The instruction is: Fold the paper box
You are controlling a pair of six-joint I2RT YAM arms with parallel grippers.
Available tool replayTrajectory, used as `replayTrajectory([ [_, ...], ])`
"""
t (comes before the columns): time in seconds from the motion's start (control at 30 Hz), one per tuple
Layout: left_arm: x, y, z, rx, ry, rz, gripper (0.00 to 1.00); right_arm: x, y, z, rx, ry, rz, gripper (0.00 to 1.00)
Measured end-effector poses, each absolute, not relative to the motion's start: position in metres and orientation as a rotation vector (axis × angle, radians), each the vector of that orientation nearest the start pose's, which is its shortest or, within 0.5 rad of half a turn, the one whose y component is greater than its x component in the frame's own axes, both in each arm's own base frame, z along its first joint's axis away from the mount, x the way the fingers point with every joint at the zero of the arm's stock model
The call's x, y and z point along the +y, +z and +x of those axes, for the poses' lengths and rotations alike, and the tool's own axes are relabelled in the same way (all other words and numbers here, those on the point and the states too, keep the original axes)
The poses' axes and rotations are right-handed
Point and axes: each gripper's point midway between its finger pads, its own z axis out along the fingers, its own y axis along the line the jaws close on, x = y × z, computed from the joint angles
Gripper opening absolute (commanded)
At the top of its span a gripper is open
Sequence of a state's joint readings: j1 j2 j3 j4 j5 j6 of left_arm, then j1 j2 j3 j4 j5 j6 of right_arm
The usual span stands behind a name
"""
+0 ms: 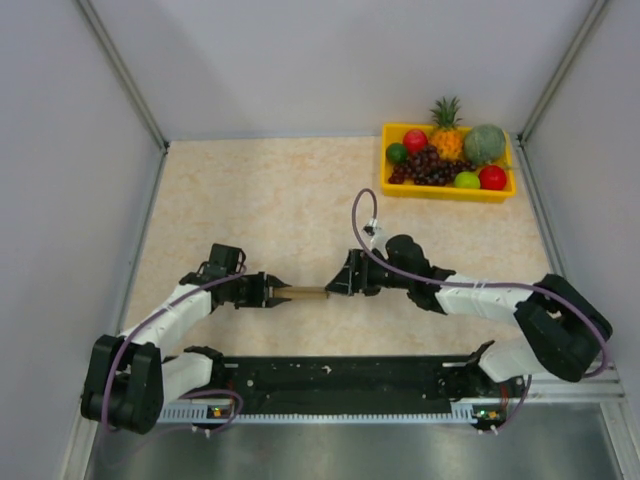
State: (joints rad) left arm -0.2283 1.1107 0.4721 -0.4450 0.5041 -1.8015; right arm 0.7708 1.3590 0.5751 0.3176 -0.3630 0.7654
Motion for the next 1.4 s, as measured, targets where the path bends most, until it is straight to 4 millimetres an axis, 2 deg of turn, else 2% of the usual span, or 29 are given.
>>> replayTrajectory([
  [0.13,-0.172,0.073,0.208,2.344,-1.083,-2.065,0.11,0.332,0.101,0.176,2.336,1.517,-0.151,0.75],
  [0.27,-0.172,0.073,0.209,2.344,-1.084,-2.064,0.11,0.332,0.093,0.164,2.381,1.648,0.005,0.76],
  [0.43,-0.172,0.073,0.209,2.346,-1.078,-2.069,0.11,0.338,0.103,0.169,2.366,1.764,0.195,0.8],
  [0.53,-0.173,0.075,0.211,2.344,-1.084,-2.064,0.11,0.34,0.105,0.174,2.376,1.802,0.337,0.79],
  [0.67,-0.173,0.076,0.212,2.343,-1.085,-2.062,0.12,0.341,0.107,0.182,2.373,1.82,0.497,0.69],
  [0.77,-0.173,0.075,0.212,2.345,-1.081,-2.066,0.12,0.341,0.106,0.188,2.354,1.83,0.588,0.65],
  [0.93,-0.173,0.074,0.211,2.348,-1.076,-2.07,0.12,0.346,0.088,0.193,2.384,1.83,0.71,0.59],
  [1.07,-0.172,0.073,0.211,2.354,-1.066,-2.067,0.12,0.35,0.081,0.192,2.397,1.839,0.754,0.55],
  [1.3,-0.172,0.072,0.211,2.357,-1.061,-2.066,0.12,0.355,0.089,0.191,2.354,1.882,0.731,0.54],
  [1.33,-0.172,0.072,0.212,2.356,-1.062,-2.065,0.12,0.356,0.089,0.191,2.351,1.887,0.728,0.52],
  [1.4,-0.172,0.073,0.213,2.355,-1.064,-2.063,0.12,0.358,0.088,0.19,2.342,1.897,0.725,0.43],
])
